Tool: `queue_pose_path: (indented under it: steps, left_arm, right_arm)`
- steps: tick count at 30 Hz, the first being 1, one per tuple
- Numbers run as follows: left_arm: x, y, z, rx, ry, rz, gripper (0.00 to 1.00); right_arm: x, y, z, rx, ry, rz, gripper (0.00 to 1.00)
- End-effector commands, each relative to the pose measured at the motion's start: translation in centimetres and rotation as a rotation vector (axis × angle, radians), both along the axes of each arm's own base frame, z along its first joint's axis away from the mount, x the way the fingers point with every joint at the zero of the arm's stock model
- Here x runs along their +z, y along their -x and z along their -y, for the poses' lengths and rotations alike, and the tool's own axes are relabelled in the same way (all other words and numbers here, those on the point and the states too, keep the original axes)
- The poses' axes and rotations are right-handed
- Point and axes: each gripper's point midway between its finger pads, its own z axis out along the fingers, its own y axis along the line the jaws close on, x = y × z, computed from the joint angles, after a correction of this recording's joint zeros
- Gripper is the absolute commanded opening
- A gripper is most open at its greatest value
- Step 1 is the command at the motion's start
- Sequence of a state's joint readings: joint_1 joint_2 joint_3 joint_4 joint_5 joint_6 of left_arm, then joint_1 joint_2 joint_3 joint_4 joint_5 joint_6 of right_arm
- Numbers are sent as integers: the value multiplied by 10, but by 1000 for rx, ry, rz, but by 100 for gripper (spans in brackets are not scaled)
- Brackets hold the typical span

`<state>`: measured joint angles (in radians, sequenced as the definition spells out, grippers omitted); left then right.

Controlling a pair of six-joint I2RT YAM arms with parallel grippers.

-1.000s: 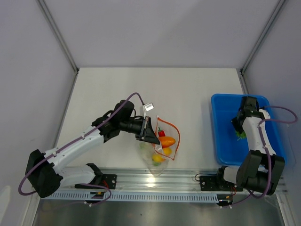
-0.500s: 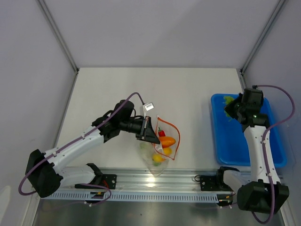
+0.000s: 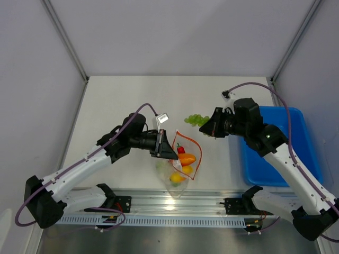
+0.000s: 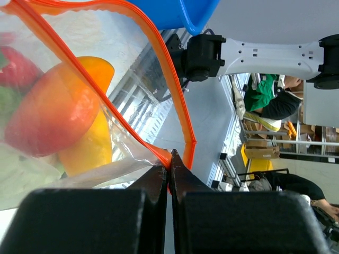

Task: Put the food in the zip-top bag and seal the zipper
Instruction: Place the fake fruit in the zipper food storage bag.

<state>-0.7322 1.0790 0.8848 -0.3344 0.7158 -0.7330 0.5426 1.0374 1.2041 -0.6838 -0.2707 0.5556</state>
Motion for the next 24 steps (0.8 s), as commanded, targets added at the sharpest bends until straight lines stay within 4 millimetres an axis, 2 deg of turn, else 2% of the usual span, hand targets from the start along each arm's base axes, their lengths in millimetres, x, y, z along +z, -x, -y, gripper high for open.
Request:
queue_pose_path:
  steps: [1,9,20,24]
  left_arm:
    - [9,-3,-6,43,3,35,1]
    - [12,-6,-11,89,-4,47,1]
    - [16,-6,-16,114,-19,63,0]
    - [17,-7,-16,115,-15,65,1]
  right_arm:
    - [32,28,-19,111,-44,82,0]
    - [34,64,-35,205,-39,69,0]
    - [0,100,-43,315,128,10,0]
    - [-11,107,-49,362,175,-2,0]
